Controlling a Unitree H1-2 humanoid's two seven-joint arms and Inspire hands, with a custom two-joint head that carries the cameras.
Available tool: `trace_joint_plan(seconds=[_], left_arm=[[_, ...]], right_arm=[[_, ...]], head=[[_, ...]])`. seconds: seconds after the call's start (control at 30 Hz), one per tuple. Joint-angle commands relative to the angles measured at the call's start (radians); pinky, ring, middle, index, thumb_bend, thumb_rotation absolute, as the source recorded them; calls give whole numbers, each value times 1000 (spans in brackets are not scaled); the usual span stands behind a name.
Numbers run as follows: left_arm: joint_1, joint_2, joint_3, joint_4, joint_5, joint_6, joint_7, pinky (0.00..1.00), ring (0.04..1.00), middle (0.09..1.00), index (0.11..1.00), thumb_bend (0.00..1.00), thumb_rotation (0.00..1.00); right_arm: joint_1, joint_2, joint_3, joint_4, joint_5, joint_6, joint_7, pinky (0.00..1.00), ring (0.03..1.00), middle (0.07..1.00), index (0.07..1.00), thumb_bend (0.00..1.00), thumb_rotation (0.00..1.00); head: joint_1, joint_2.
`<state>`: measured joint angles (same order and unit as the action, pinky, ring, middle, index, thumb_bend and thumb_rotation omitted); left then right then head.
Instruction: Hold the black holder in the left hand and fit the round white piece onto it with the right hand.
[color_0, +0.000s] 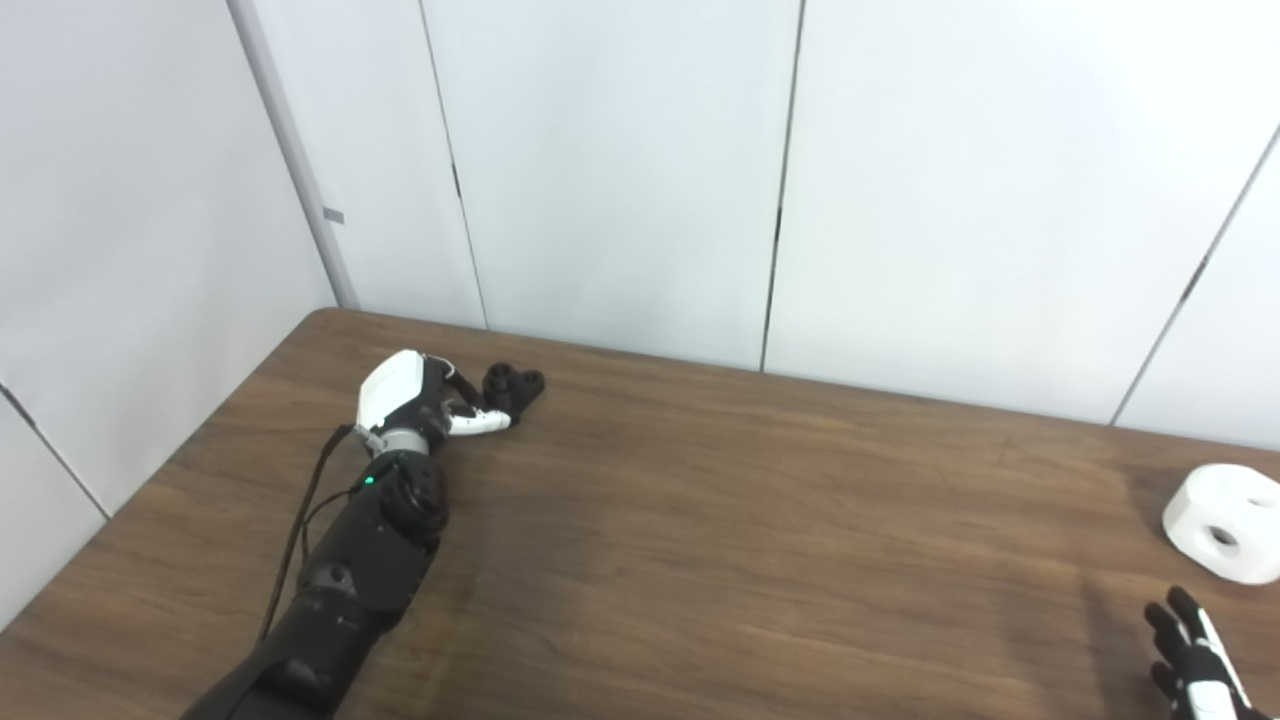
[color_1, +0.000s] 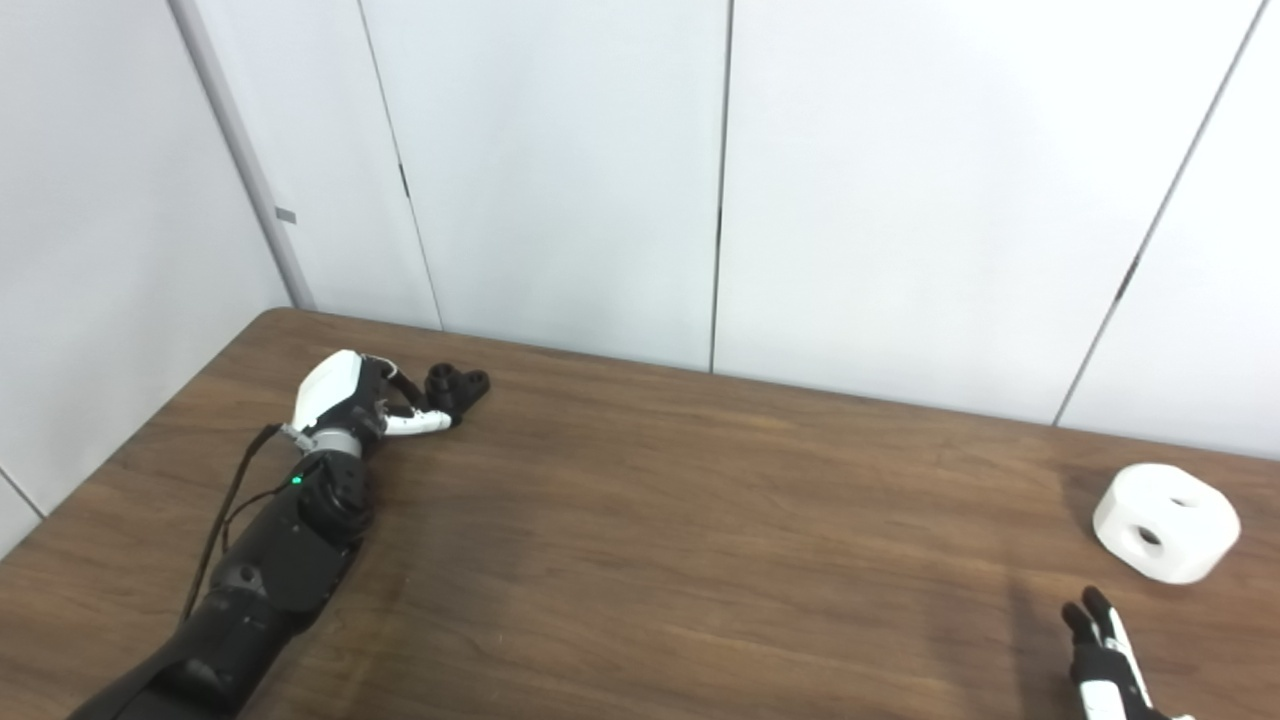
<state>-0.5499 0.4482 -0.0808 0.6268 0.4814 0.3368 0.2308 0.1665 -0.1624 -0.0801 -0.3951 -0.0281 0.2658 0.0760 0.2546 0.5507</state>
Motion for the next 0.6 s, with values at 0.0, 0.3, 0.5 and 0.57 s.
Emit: trace_joint_plan(seconds=[0.0,0.3,0.5,0.57], left_arm=[[-32,14,-16,10,8,-10,-12,1000,923,799,483,523,49],[-20,20,-22,-13,-5,-19,-28,1000,927,801,484,522,48],[9,23,-32,-91,-1,-11,-61,1000,922,802,485,522,47],[21,23,-36,-123,-3,-13,-78,1000,913,800,485,522,48]], right_arm=[[-20,-9,-10,-36,-1,-24,-8,1000,990,967,1000,566,1000],[-25,-1,-5,-37,1,-26,-9,1000,1000,969,1000,548,1000],[-25,5,1,-35,-13,-26,-16,1000,1000,965,1000,547,1000],[-26,8,3,-34,-13,-26,-17,1000,1000,968,1000,546,1000]], head=[[0,1],[-21,2],[-33,5],[-37,6]])
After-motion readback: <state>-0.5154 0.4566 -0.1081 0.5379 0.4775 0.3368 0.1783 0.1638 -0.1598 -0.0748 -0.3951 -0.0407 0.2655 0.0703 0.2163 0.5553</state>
